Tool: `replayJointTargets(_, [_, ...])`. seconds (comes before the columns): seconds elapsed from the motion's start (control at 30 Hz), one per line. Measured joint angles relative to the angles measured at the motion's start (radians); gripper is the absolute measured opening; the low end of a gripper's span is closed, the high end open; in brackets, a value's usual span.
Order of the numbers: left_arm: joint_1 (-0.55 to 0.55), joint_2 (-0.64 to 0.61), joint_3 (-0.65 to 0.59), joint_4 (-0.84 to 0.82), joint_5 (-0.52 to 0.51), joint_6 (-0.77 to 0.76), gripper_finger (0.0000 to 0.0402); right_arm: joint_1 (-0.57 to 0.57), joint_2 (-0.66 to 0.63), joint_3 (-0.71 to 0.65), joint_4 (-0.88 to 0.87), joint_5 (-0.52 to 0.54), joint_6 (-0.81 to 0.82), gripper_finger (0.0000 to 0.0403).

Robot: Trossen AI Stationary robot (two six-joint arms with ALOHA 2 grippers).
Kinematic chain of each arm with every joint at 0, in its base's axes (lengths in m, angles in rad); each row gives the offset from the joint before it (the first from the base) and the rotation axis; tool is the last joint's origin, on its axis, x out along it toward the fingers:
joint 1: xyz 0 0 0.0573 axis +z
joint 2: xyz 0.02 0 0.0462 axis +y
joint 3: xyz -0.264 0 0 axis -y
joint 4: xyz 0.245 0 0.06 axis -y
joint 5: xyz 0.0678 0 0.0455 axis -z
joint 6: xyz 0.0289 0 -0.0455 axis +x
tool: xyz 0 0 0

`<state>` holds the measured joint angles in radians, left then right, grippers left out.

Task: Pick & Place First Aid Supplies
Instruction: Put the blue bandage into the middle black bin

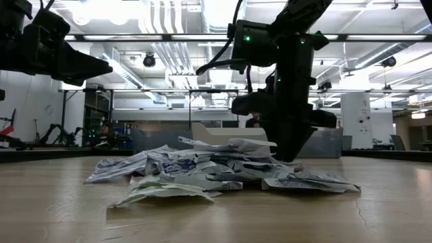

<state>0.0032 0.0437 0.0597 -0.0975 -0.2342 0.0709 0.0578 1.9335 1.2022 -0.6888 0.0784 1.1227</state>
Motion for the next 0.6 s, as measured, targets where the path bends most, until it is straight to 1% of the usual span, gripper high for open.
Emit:
replayJointTargets(0.47, [0.0,0.0,0.0,0.0,0.0,0.0,0.0124,0.0,-0.014,0.001,0.007,-0.002,-0.005,0.0015])
replayJointTargets(0.6, [0.0,0.0,0.0,0.0,0.0,0.0,0.0124,0.003,-0.04,0.002,0.003,-0.003,-0.017,0.0009])
